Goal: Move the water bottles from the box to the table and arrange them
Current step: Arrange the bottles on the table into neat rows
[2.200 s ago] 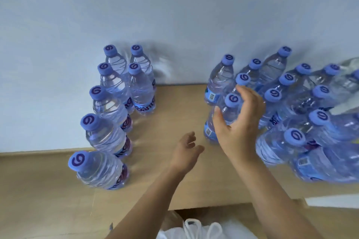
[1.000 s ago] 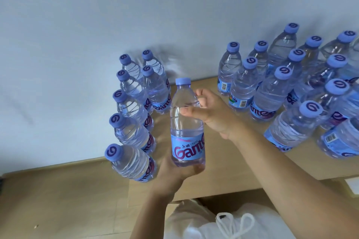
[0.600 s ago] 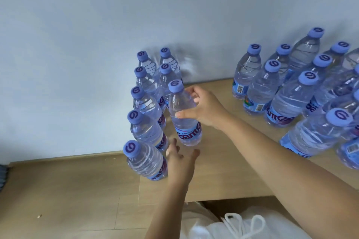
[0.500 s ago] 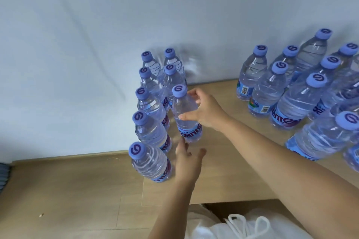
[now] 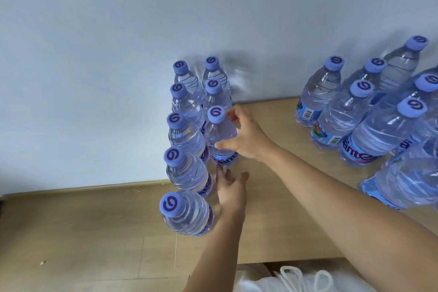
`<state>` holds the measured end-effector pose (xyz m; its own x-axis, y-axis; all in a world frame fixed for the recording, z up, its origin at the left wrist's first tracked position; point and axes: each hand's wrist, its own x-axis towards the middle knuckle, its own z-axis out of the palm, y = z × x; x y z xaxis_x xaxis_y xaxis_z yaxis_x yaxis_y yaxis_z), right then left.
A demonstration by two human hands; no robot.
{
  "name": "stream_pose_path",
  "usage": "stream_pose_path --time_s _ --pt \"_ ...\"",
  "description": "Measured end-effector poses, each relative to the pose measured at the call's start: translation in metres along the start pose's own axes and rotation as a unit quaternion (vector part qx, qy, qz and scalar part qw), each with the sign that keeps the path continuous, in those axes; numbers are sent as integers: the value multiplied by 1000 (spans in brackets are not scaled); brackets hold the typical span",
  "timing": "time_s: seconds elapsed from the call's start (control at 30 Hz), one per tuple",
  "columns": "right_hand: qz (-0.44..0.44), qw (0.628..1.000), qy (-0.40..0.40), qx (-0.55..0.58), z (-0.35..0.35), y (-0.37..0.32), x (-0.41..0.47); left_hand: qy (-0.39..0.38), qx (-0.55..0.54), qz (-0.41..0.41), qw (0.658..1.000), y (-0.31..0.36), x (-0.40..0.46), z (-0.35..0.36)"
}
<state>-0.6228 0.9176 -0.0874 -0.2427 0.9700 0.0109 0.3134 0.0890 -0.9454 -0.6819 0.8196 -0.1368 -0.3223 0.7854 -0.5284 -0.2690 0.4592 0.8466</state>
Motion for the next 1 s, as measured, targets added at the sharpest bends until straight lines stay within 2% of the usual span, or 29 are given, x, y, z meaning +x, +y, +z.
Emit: stream_pose_path --time_s 0.37,0.6,0.67,0.73,0.8,0.87,0.93,1.0 --pt "-17 1000 -3 14 2 -1 -4 26 2 -8 1000 -8 4 2" --pt "-4 999 -32 -18 1 -5 -10 35 76 -17 996 -2 -1 1" --pt "-8 998 -47 -39 -6 -10 -23 19 111 -19 993 0 -13 6" --pt "-37 997 -29 -64 -24 -12 -49 -44 123 8 991 -2 -31 19" --pt "-81 993 46 -76 -48 -11 -86 -130 154 57 978 -5 -50 37" --pt "-112 972 180 -99 -77 -3 -132 -213 203 85 952 -15 -64 60" --pt "-134 922 330 -155 -107 9 -173 -265 260 83 925 -28 -73 83" --pt "-122 866 442 -200 -136 21 -206 -296 289 53 909 -38 -82 105"
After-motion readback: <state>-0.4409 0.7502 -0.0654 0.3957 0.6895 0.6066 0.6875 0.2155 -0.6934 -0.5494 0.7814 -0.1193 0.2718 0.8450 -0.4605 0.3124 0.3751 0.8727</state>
